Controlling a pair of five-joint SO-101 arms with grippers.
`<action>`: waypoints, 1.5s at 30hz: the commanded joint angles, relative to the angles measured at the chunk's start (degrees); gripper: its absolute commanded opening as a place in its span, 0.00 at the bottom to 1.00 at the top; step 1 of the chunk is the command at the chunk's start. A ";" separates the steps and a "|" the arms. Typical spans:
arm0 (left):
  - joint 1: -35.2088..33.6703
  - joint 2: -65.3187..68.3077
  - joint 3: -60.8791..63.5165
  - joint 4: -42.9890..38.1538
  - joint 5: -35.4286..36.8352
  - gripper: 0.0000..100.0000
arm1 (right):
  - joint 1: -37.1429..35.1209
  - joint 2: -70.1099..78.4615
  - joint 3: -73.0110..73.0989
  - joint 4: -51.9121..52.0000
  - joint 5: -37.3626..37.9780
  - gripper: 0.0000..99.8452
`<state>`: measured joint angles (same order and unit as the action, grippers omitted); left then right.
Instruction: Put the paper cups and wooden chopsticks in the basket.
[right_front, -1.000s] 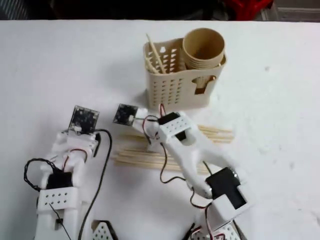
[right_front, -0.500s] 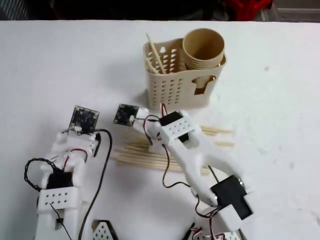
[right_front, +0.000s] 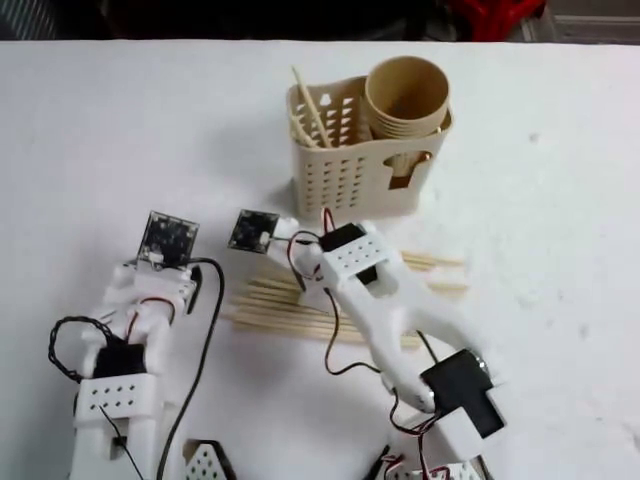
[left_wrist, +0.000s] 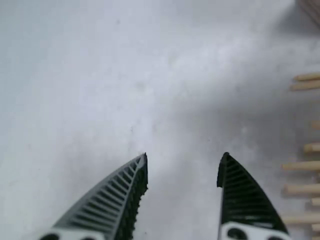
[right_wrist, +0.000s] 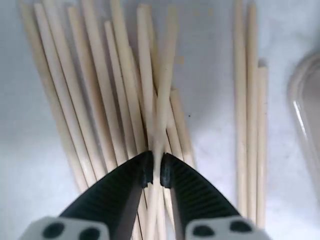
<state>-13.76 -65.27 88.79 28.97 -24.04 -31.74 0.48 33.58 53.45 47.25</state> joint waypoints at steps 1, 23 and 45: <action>0.75 -0.84 -0.18 -1.49 -0.44 0.23 | 0.84 -1.36 -0.79 -1.36 -0.35 0.06; 0.75 -0.84 -0.18 -1.49 -0.44 0.23 | 0.92 2.07 -1.93 -3.47 -0.53 0.01; 0.75 -0.84 -0.18 -1.49 -0.44 0.23 | 3.47 -42.95 -2.11 9.01 -11.96 0.02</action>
<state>-13.76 -65.27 88.79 28.97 -24.04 -29.36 -32.31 32.53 62.42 40.04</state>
